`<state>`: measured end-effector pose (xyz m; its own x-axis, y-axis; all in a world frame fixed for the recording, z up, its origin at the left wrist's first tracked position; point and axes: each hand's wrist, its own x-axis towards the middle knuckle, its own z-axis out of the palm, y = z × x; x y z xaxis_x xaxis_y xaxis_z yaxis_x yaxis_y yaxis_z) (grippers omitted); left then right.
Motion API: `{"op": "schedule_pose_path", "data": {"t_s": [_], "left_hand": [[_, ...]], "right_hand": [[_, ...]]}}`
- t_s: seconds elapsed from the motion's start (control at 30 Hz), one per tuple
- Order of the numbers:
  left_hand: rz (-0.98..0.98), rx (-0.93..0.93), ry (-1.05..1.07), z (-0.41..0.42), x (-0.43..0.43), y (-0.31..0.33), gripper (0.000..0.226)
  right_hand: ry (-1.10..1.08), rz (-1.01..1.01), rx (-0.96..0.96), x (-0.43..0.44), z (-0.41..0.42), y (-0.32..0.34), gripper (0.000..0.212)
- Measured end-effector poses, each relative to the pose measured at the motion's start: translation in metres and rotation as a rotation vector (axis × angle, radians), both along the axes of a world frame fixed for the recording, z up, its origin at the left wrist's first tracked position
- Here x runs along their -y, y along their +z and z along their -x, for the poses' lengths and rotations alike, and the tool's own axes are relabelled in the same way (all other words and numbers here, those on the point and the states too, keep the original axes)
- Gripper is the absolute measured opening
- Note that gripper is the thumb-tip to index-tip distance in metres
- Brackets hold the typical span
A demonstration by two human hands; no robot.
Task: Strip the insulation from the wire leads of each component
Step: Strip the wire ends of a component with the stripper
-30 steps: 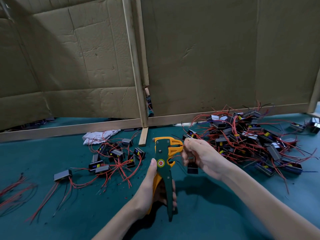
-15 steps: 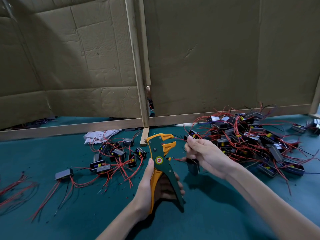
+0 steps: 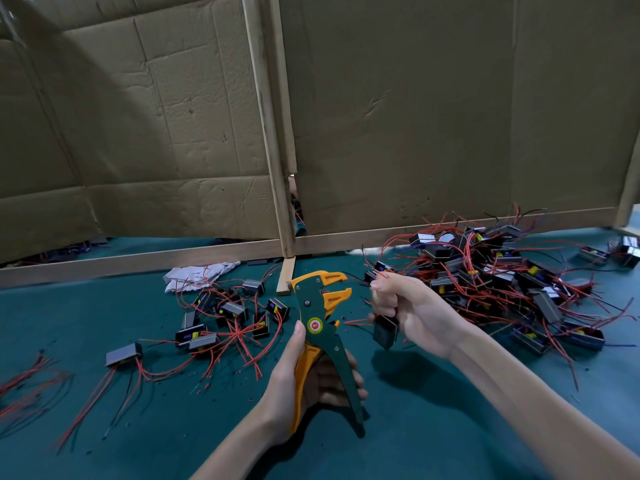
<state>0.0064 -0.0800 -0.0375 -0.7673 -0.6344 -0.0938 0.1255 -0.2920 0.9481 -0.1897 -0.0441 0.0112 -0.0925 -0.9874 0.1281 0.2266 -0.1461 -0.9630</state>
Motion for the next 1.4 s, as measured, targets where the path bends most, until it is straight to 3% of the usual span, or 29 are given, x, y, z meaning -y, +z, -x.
{"op": "schedule_pose_path", "data": {"t_s": [0.1, 0.33, 0.57, 0.73, 0.87, 1.0, 1.1, 1.27, 1.33, 1.4], "left_hand": [[0.016, 0.015, -0.029, 0.000, -0.001, 0.001, 0.083], [0.029, 0.036, -0.065, 0.000, 0.000, -0.001, 0.082], [0.025, 0.038, 0.022, 0.001, 0.002, -0.010, 0.085], [0.062, 0.104, 0.081, 0.003, 0.002, -0.014, 0.088], [0.105, 0.123, 0.274, 0.010, -0.003, -0.018, 0.080], [0.005, -0.011, 0.229, 0.009, -0.002, -0.013, 0.078], [-0.027, -0.072, 0.170, 0.008, 0.001, -0.009, 0.083], [0.022, -0.076, 0.269, 0.008, 0.002, -0.010, 0.087], [0.030, -0.078, 0.290, 0.007, 0.001, -0.009, 0.088], [0.031, -0.090, 0.309, 0.007, 0.001, -0.010, 0.087]], "right_hand": [[0.057, -0.029, 0.012, -0.001, 0.000, -0.001, 0.017], [0.110, -0.071, 0.149, 0.002, 0.001, -0.005, 0.009], [0.137, -0.064, 0.118, 0.001, -0.001, -0.004, 0.008], [0.125, -0.057, 0.105, 0.000, 0.000, 0.000, 0.020], [0.129, -0.058, 0.043, 0.000, -0.001, -0.001, 0.020], [0.164, -0.027, 0.018, 0.000, -0.009, -0.004, 0.024], [0.049, 0.047, -0.013, -0.001, -0.003, 0.004, 0.034], [-0.358, 0.307, -0.170, -0.005, 0.020, 0.047, 0.039], [-0.582, 0.420, -0.386, -0.008, 0.033, 0.071, 0.037], [-0.798, 0.481, -0.747, -0.004, 0.049, 0.089, 0.038]]}}
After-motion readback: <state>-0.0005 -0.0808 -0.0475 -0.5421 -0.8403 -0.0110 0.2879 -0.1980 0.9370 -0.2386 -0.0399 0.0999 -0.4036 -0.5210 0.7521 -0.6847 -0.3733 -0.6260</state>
